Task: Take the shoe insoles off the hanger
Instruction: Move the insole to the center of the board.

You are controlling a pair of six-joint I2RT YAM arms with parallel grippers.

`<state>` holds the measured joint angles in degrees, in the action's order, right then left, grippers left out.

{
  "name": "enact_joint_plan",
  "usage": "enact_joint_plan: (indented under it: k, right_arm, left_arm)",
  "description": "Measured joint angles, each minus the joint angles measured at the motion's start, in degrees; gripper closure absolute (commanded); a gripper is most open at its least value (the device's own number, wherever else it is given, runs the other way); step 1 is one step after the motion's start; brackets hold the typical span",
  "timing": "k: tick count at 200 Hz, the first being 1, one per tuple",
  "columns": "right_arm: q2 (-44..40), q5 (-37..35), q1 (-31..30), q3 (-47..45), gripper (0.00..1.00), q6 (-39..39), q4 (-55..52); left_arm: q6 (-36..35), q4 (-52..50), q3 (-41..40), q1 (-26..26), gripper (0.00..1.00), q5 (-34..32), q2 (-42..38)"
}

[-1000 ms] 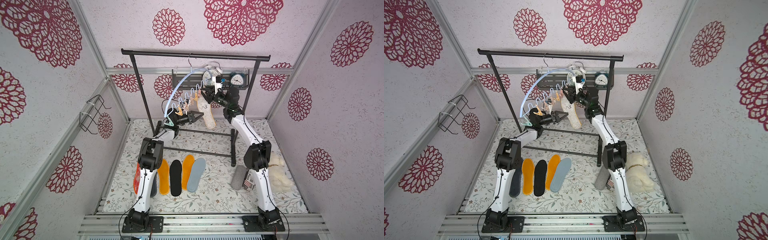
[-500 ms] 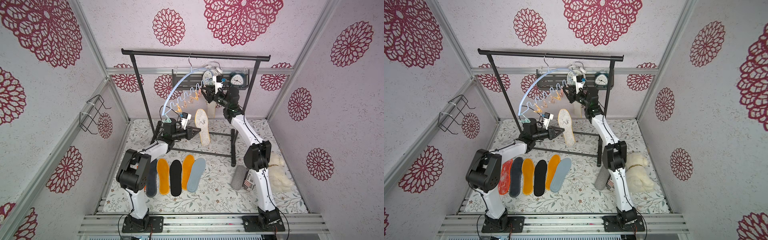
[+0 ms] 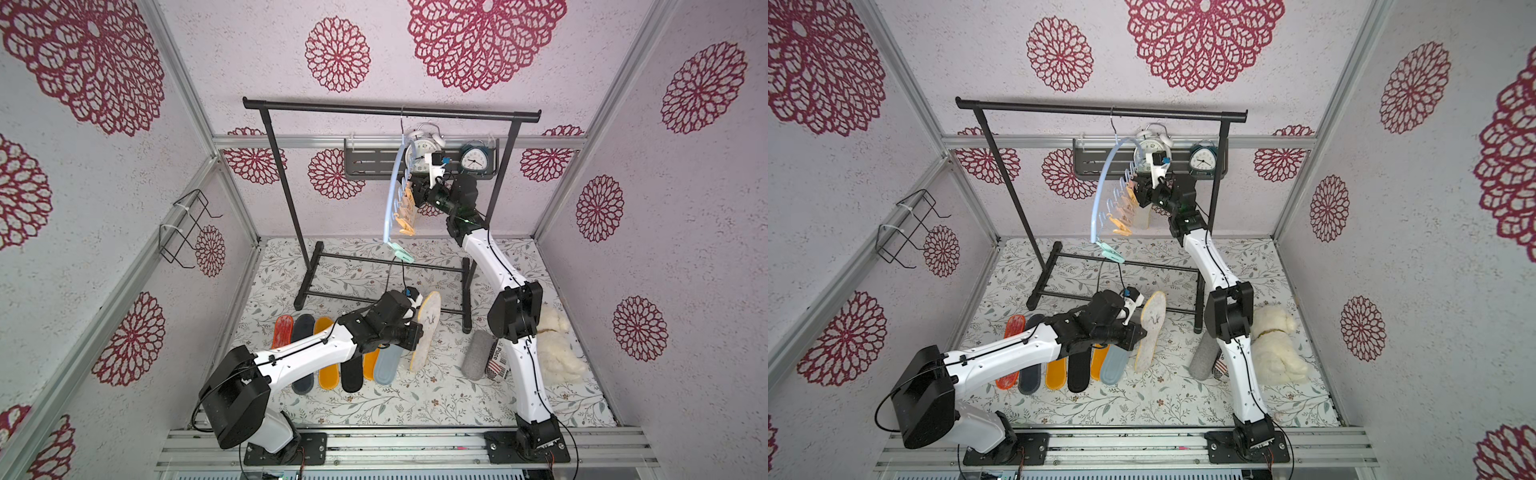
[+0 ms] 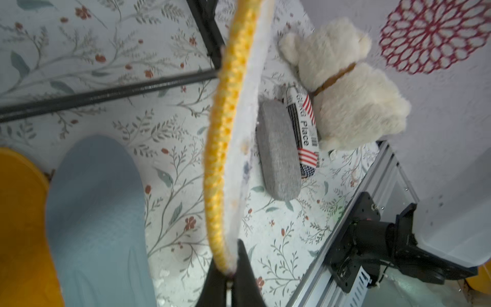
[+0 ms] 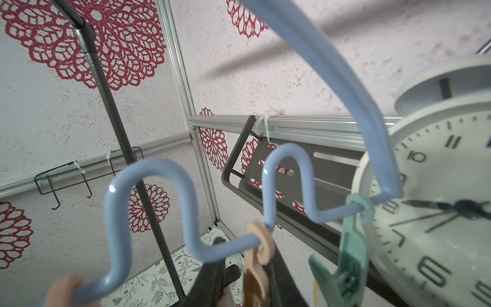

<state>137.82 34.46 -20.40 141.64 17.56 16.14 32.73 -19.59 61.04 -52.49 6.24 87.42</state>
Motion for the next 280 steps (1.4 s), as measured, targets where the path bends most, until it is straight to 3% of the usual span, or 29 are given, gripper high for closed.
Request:
enact_joint_plan:
  k: [83, 156, 215, 280]
  right_arm:
    - [0.00, 0.74, 0.00, 0.00, 1.00, -0.13, -0.81]
    - [0.00, 0.87, 0.02, 0.00, 1.00, -0.13, -0.85]
    - [0.00, 1.51, 0.37, 0.00, 1.00, 0.04, -0.76]
    - [0.00, 2.03, 0.83, 0.00, 1.00, 0.52, -0.52]
  left_arm:
    - [2.27, -4.96, 3.34, -1.09, 1.00, -7.19, 3.74]
    - [7.76, -27.67, 22.21, -3.34, 1.00, -13.97, 18.47]
    - [14.58, -54.97, 51.91, -7.06, 1.00, -21.64, 38.82]
    - [17.68, -69.05, 58.45, -9.33, 1.00, -22.84, 46.16]
